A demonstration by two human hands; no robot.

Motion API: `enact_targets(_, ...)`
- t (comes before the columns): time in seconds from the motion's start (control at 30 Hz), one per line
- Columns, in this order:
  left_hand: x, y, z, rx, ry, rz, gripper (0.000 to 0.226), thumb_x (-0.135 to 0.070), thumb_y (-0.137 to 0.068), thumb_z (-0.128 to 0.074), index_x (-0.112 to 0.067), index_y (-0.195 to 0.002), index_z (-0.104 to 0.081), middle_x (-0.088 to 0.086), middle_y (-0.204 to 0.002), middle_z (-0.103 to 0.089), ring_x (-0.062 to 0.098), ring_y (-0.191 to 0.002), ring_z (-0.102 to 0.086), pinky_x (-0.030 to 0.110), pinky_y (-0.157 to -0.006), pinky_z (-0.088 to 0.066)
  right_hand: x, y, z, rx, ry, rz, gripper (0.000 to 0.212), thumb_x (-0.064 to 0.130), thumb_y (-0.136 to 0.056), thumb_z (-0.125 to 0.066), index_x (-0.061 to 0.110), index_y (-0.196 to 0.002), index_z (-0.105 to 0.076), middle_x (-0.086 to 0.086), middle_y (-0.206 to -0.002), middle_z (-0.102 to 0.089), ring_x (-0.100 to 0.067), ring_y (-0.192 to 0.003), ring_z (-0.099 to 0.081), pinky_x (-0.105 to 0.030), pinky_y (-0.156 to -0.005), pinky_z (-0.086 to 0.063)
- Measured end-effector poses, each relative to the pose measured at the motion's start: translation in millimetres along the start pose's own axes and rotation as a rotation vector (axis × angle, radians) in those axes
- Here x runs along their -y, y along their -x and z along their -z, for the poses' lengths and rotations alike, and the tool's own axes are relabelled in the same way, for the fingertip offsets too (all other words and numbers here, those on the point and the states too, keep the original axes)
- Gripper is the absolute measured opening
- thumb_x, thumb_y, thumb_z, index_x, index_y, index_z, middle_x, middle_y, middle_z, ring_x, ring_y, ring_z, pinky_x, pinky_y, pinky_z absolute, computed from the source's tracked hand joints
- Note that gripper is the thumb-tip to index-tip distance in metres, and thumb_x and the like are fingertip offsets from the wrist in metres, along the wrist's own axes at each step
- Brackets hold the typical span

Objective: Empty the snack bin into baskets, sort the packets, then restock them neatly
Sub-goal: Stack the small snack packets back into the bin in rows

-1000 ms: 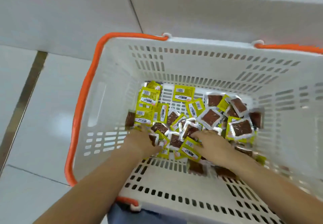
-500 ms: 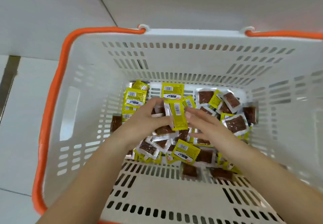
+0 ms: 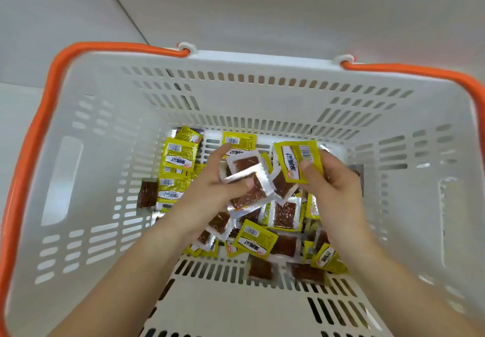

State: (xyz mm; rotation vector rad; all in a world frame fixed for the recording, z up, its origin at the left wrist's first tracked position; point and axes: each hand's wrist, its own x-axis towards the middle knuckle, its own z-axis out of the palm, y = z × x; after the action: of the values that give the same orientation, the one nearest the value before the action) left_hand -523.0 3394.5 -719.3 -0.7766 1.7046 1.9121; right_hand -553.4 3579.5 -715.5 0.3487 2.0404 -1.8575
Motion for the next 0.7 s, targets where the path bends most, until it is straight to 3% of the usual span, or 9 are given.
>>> enact_targets(0.07, -2.8, -1.7, -0.3, 0.001, 0.172, 0.054, 0.058, -0.007, -0.087, -0.062, -0.028, -0.138, -0.044, -0.002, -0.111, -0.068, 0.016, -0.082, -0.071, 0.030, -0.073, -0.057, 0.2, 5.6, -6.2, 0.122, 0.207, 0.199, 0.031, 0.010, -0.094, -0.056, 0.037, -0.108, -0.066, 0.019, -0.103, -0.068, 0.007, -0.093, -0.060, -0.010, -0.082, -0.045)
enact_targets(0.17, -6.8, -1.5, 0.8, 0.018, 0.326, 0.090, 0.038, -0.010, -0.093, -0.051, -0.018, -0.130, -0.054, 0.007, -0.106, -0.069, 0.020, -0.080, -0.069, 0.028, -0.057, -0.055, -9.9, 14.6, -16.7, 0.340, 0.365, 0.249, 0.039, 0.027, -0.087, -0.061, 0.035, -0.125, -0.057, 0.019, -0.137, -0.047, 0.016, -0.125, -0.037, 0.000, -0.098, -0.029)
enact_targets(0.27, -3.7, 1.2, 1.1, 0.010, 0.274, 0.067, 0.032, -0.018, -0.097, -0.047, -0.020, -0.126, -0.058, 0.009, -0.111, -0.070, 0.028, -0.094, -0.068, 0.046, -0.082, -0.054, -14.5, 18.1, -18.3, 0.325, 0.293, 0.214, 0.035, 0.031, -0.089, -0.051, 0.031, -0.122, -0.063, 0.019, -0.138, -0.047, 0.008, -0.130, -0.037, -0.001, -0.096, -0.032)
enact_targets(0.33, -2.0, 4.1, -3.8, 0.012, 0.242, 0.067, 0.030, -0.027, -0.096, -0.050, -0.021, -0.125, -0.058, 0.009, -0.117, -0.068, 0.032, -0.102, -0.066, 0.053, -0.093, -0.048, -14.8, 18.0, -18.8, 0.242, 0.276, 0.249, 0.028, 0.023, -0.088, -0.053, 0.029, -0.110, -0.070, 0.017, -0.131, -0.055, 0.002, -0.126, -0.047, -0.014, -0.095, -0.044)
enact_targets(0.4, 0.2, 3.6, -8.9, 0.003, 0.184, 0.063, 0.030, -0.034, -0.093, -0.056, -0.027, -0.122, -0.060, 0.008, -0.120, -0.066, 0.031, -0.104, -0.065, 0.055, -0.092, -0.047, -13.7, 17.4, -21.2, 0.166, 0.263, 0.267, 0.029, 0.016, -0.085, -0.061, 0.033, -0.107, -0.069, 0.016, -0.129, -0.056, 0.002, -0.123, -0.049, -0.030, -0.094, -0.051)
enact_targets(0.5, 0.2, 1.8, -12.1, -0.011, 0.104, 0.045, 0.025, -0.046, -0.088, -0.059, -0.037, -0.111, -0.064, 0.008, -0.122, -0.064, 0.030, -0.101, -0.061, 0.056, -0.089, -0.044, -7.8, 13.6, -22.2, 0.142, 0.068, 0.074, 0.065, -0.001, -0.081, -0.070, 0.041, -0.127, -0.048, 0.019, -0.138, -0.045, 0.010, -0.124, -0.043, -0.024, -0.100, -0.047)
enact_targets(0.57, -0.4, 2.0, -12.6, -0.026, 0.065, 0.028, 0.025, -0.051, -0.090, -0.053, -0.039, -0.109, -0.063, -0.001, -0.119, -0.065, 0.027, -0.104, -0.065, 0.060, -0.095, -0.043, -3.6, 8.1, -16.8, 0.194, -0.076, -0.134, 0.078, -0.005, -0.080, -0.069, 0.035, -0.139, -0.038, 0.017, -0.134, -0.048, 0.008, -0.113, -0.051, -0.019, -0.089, -0.052)
enact_targets(0.63, 0.6, 2.6, -14.1, -0.048, 0.040, 0.013, 0.019, -0.046, -0.095, -0.050, -0.040, -0.107, -0.063, -0.006, -0.118, -0.065, 0.026, -0.105, -0.065, 0.062, -0.095, -0.045, -3.5, 6.0, -12.7, 0.261, -0.075, -0.199, 0.073, -0.008, -0.080, -0.068, 0.025, -0.140, -0.042, 0.014, -0.119, -0.060, 0.013, -0.093, -0.061, -0.005, -0.071, -0.049)
enact_targets(0.7, 2.8, 2.4, -16.1, -0.100, 0.052, 0.015, 0.017, -0.038, -0.097, -0.049, -0.043, -0.105, -0.063, -0.006, -0.118, -0.064, 0.025, -0.104, -0.065, 0.061, -0.093, -0.047, -5.2, 9.5, -14.3, 0.256, 0.039, -0.123, 0.065, -0.005, -0.081, -0.068, 0.032, -0.130, -0.049, 0.025, -0.108, -0.059, 0.019, -0.096, -0.057, 0.001, -0.071, -0.044)
